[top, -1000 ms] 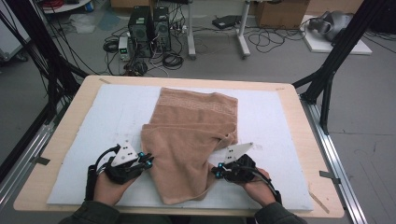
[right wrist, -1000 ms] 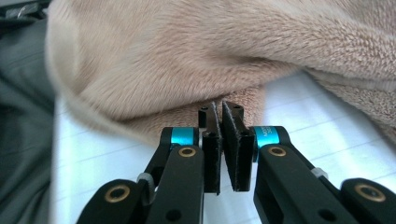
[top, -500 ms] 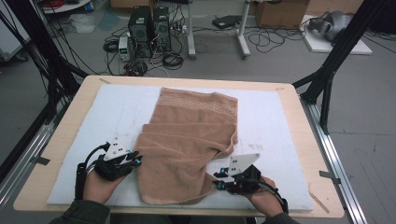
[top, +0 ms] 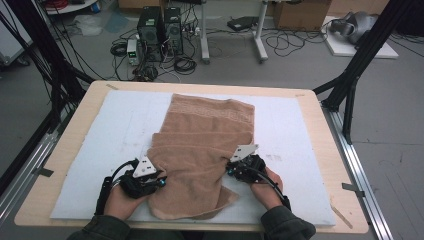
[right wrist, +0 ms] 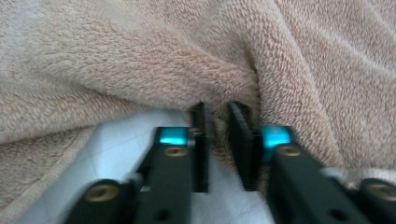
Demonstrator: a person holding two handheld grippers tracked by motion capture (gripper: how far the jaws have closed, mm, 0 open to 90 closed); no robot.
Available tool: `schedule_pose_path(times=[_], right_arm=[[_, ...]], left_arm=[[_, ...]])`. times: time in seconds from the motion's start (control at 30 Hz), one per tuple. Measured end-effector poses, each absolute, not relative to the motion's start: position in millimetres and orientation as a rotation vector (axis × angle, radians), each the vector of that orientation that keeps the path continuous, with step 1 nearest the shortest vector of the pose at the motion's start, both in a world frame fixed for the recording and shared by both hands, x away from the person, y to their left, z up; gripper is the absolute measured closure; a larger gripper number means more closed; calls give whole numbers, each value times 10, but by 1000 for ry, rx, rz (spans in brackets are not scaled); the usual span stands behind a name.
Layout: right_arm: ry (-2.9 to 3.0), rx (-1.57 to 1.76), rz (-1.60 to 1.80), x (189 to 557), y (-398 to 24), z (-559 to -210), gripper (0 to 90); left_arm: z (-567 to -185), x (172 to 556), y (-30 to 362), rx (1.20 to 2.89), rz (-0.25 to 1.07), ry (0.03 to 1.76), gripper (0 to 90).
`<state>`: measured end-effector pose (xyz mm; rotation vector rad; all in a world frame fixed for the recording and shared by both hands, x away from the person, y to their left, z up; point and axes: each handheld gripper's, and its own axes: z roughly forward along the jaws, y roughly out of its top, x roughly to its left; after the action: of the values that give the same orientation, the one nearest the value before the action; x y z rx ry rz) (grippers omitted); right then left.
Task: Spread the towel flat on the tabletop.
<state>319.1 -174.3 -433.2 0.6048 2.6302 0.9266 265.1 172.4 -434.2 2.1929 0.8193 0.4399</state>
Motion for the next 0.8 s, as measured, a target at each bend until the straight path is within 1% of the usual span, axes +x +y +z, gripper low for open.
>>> schedule_pose_path(times=[0.07, 0.13, 0.33, 0.57, 0.63, 0.67, 0.7, 0.8], right_arm=[[2651, 619, 939, 3199, -1774, -4304, 859], [2647, 617, 974, 3179, -1851, -4242, 860], [2611, 671, 1035, 3116, -2284, -3987, 862], [2538, 742, 1011, 3031, -2735, -3799, 863], [2511, 764, 1002, 3032, -2806, -3790, 870], [2492, 770, 953, 3046, -2829, -3804, 897], [2473, 784, 914, 3082, -2867, -3831, 897], [2482, 894, 973, 3224, -2972, -3952, 892]], left_arm=[[-4323, 2658, 1756, 2171, 458, 833, 791], [-4278, 2642, 1791, 2127, 485, 848, 797], [-4171, 2651, 1849, 2061, 500, 867, 800], [-4144, 2678, 1716, 2054, 492, 839, 799], [-4146, 2735, 1642, 2067, 535, 831, 799], [-4150, 2780, 1619, 2073, 566, 835, 799], [-4160, 2839, 1614, 2071, 569, 850, 799], [-4198, 2975, 1617, 2082, 522, 884, 790]])
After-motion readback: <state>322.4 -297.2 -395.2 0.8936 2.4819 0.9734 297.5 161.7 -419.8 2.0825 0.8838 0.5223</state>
